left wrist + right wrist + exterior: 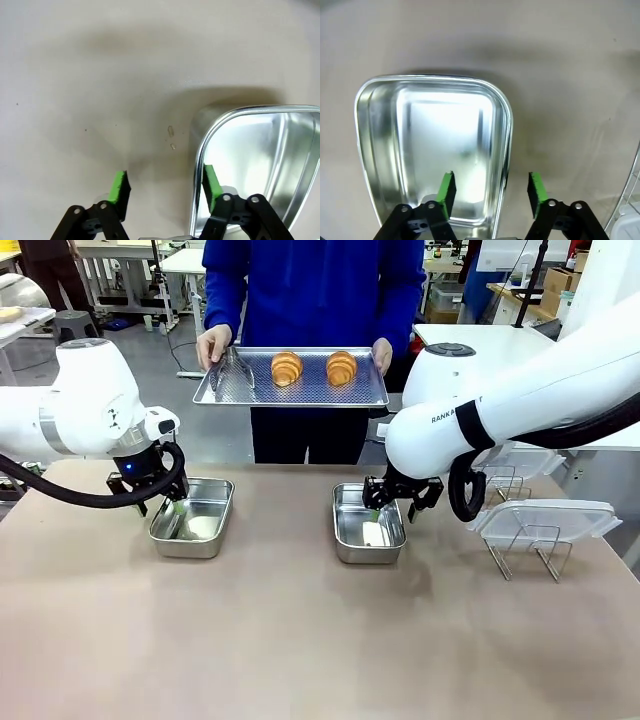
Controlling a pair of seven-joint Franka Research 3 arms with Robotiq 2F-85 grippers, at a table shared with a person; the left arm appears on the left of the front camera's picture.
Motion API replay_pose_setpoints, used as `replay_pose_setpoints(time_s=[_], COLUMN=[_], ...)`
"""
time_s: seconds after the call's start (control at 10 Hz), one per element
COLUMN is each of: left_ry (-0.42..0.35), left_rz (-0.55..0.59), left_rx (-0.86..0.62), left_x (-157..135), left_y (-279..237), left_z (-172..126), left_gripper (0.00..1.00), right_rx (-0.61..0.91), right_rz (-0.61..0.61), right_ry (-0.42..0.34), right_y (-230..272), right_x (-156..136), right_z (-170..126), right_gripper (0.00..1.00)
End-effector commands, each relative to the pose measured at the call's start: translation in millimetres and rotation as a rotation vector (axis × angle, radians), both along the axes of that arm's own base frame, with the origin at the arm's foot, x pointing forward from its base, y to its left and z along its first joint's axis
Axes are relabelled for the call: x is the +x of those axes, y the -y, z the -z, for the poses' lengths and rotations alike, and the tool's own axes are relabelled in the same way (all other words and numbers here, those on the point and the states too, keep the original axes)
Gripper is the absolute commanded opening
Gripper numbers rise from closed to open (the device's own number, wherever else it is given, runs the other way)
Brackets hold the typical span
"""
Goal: Place the bread in airtight containers.
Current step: Lift both Airtight Container.
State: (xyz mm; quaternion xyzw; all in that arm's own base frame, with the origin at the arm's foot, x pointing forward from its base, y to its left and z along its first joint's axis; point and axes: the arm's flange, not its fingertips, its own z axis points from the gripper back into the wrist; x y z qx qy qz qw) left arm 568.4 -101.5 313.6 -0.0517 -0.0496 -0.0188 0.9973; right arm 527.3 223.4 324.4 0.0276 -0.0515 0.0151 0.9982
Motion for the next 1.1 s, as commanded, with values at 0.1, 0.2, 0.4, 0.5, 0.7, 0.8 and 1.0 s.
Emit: replay_pose_setpoints(time_s=[0.1,0.2,0.4,0.5,0.7,0.8,1.0], left_ry=[-0.012,-0.012,-0.014,-0.025,-0.033,-0.033,-0.018], left_rz=[-0.011,-0.01,-0.001,0.012,0.011,0.011,0.009], left_rx=[0.043,0.057,0.055,0.038,0.039,0.04,-0.001], left_x=[-1.5,-2.4,-4.5,-4.9,-4.8,-4.3,-5.7], left_y=[4.3,4.2,6.0,6.1,5.6,5.7,7.7], left_z=[2.6,1.8,0.5,-0.5,-1.7,-3.9,-18.6], left_gripper=[0.0,0.0,0.0,0.0,0.0,0.0,0.01], right_rx=[-0.019,-0.018,-0.022,-0.025,-0.029,-0.024,0.009], right_rz=[0.027,0.031,0.041,0.048,0.057,0.06,0.028], right_ry=[-0.012,-0.013,-0.026,-0.026,-0.025,-0.024,-0.037], right_y=[-1.4,-0.2,0.5,0.6,2.0,2.2,7.0], right_x=[-2.0,-1.8,-2.4,-2.5,-1.8,-1.4,-1.7], right_z=[-2.8,-3.4,-2.5,-3.4,-3.9,-4.6,-17.2], right_gripper=[0.0,0.0,0.0,0.0,0.0,0.0,0.0])
